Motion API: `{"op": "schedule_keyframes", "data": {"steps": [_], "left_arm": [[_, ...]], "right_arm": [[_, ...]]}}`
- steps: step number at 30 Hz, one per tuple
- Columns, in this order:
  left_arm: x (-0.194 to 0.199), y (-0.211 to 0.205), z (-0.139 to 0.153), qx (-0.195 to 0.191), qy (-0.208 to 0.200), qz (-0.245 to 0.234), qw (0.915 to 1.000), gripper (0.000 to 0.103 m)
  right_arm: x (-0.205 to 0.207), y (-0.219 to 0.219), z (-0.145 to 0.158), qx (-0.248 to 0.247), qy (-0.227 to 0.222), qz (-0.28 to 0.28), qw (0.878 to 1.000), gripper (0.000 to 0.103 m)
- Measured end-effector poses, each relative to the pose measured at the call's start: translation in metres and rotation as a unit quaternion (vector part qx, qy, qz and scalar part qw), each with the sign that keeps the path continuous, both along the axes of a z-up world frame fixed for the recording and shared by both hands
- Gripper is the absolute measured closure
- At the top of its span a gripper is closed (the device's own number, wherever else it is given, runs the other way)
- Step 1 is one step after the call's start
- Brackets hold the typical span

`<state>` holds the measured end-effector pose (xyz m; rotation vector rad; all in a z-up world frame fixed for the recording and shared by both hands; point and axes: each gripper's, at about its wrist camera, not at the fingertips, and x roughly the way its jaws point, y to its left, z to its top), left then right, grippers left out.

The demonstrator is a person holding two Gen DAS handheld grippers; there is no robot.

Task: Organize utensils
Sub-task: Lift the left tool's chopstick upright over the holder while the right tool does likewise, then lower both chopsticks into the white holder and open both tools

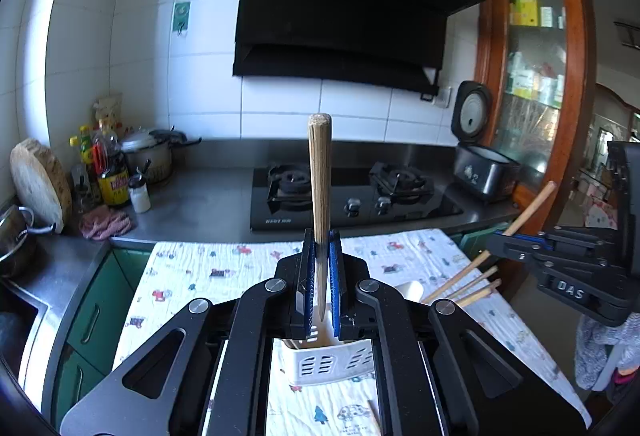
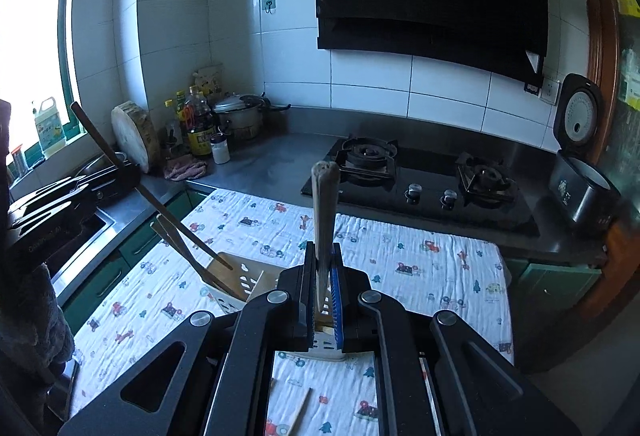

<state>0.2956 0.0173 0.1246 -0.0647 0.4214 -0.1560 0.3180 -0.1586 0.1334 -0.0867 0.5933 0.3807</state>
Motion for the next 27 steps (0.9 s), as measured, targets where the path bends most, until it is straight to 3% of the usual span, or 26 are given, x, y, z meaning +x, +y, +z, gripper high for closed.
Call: {"op": "schedule_keyframes", "data": {"steps": [15,27], "left_arm": [[0.042,0.011,-0.055,-0.017,0.090,0.001,0.9958,0.097],[0.049,0.015,-0.073,-0.023,0.115,0.004,0.9931,0.097]], "right_arm": [[0.020,0.010,-0.041,-0.035,0.041,-0.001,0.999,0.096],[0.026,0.010,-0.053,-0.037,0.054,-0.002,0.998,0.096]]}}
